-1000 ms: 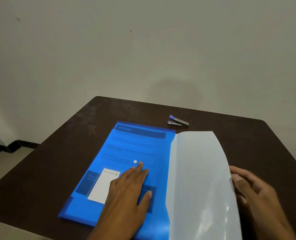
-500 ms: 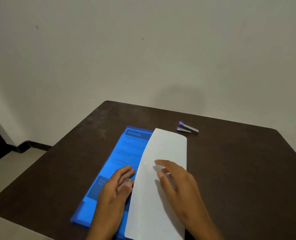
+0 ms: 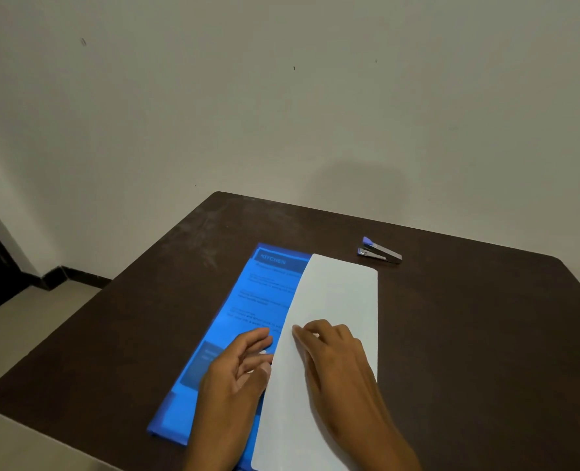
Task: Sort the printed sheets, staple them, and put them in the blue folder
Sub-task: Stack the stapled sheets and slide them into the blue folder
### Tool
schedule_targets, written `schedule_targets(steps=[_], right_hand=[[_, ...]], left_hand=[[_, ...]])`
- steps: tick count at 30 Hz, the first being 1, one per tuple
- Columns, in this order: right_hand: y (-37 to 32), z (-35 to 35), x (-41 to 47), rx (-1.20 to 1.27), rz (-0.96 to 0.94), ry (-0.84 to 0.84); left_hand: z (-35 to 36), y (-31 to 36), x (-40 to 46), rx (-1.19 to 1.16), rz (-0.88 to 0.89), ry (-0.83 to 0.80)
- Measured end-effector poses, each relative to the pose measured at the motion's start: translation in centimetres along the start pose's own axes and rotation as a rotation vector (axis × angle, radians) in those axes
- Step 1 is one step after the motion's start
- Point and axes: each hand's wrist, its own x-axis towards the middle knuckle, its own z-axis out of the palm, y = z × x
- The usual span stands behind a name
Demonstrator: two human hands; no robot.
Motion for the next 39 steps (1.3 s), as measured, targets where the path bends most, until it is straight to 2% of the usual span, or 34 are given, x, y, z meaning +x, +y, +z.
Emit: schedule_targets(steps=[3, 8, 13, 17, 26, 30, 33, 37, 38, 39], right_hand=[[0.2, 0.5, 0.1, 0.025, 0.002, 0.081], [-0.4, 0.9, 0.3, -0.156, -0.042, 0.084], [0.2, 1.2, 0.9, -0.277, -0.186, 0.168], [0.0, 1.1, 1.3, -0.393, -0.177, 0.156], [0.0, 1.3, 2.0, -0.471, -0.181, 0.095], [-0.1, 1.3, 1.9, -0.465, -0.197, 0.136], [-0.2, 1.4, 1.9, -0.527, -0.221, 0.145], [-0.7, 1.5, 1.8, -0.497, -0.244, 0.117], [-1.2, 0.9, 1.7, -0.463, -0.252, 0.112], [-1.6, 0.2, 1.6, -0.445, -0.286, 0.145]], left_hand=[[0.4, 0.1, 0.0, 0.163, 0.079, -0.033], [1.0, -0.5, 0.7, 0.44, 0.262, -0.08], [1.9, -1.1, 1.4, 0.612, 0.242, -0.109], [2.2, -1.2, 1.8, 0.652, 0.241, -0.128], [2.6, -2.2, 3.3, 0.721, 0.11, -0.101], [3.2, -1.9, 3.2, 0.687, 0.09, -0.085], [3.3, -1.6, 2.6, 0.759, 0.23, -0.089], [3.0, -0.4, 2.2, 0.806, 0.25, -0.16], [2.8, 0.1, 1.8, 0.791, 0.277, -0.231], [2.7, 0.3, 1.5, 0.766, 0.283, -0.154]])
